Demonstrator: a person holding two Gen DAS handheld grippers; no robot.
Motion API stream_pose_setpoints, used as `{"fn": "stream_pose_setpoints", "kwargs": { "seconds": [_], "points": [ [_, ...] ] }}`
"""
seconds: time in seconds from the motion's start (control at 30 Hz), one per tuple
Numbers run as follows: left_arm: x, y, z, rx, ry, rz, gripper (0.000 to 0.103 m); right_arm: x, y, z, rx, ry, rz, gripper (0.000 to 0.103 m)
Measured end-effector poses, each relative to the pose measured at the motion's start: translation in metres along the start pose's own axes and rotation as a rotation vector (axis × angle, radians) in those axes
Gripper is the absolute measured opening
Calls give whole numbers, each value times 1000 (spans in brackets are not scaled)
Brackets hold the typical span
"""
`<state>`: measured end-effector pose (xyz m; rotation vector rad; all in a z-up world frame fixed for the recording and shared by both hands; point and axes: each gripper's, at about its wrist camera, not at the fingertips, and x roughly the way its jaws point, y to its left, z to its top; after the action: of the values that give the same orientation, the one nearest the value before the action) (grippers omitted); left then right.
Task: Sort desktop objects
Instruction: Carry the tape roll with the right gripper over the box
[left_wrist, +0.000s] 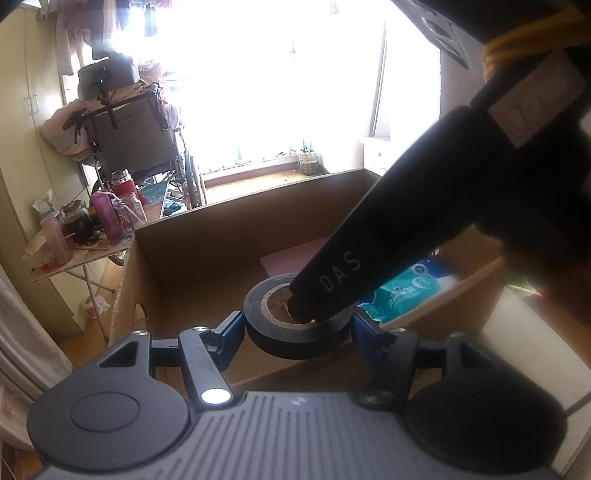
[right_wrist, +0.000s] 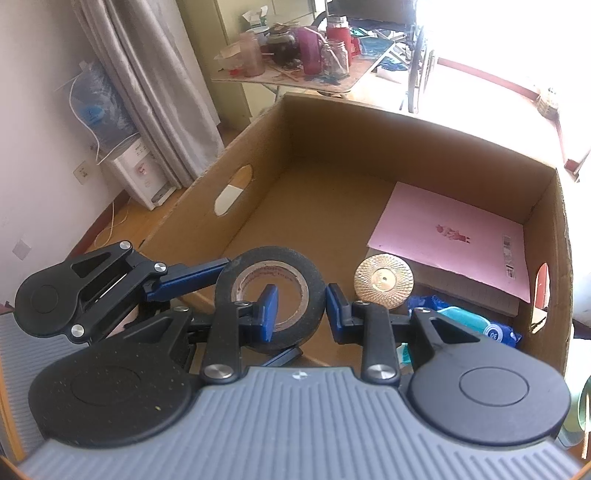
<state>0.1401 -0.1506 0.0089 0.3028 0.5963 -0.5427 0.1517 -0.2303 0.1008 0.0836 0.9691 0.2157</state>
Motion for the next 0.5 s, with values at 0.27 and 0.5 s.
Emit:
{"fn": "stream_pose_setpoints", "kwargs": {
  "seconds": [0.27,0.5],
  "points": [
    [18,-3,9,-11,14,-32,65,9,-24,8,52,1,-12,27],
    [35,-3,11,-6,45,-58,65,20,-41,9,102,16,-10,27]
  ]
}}
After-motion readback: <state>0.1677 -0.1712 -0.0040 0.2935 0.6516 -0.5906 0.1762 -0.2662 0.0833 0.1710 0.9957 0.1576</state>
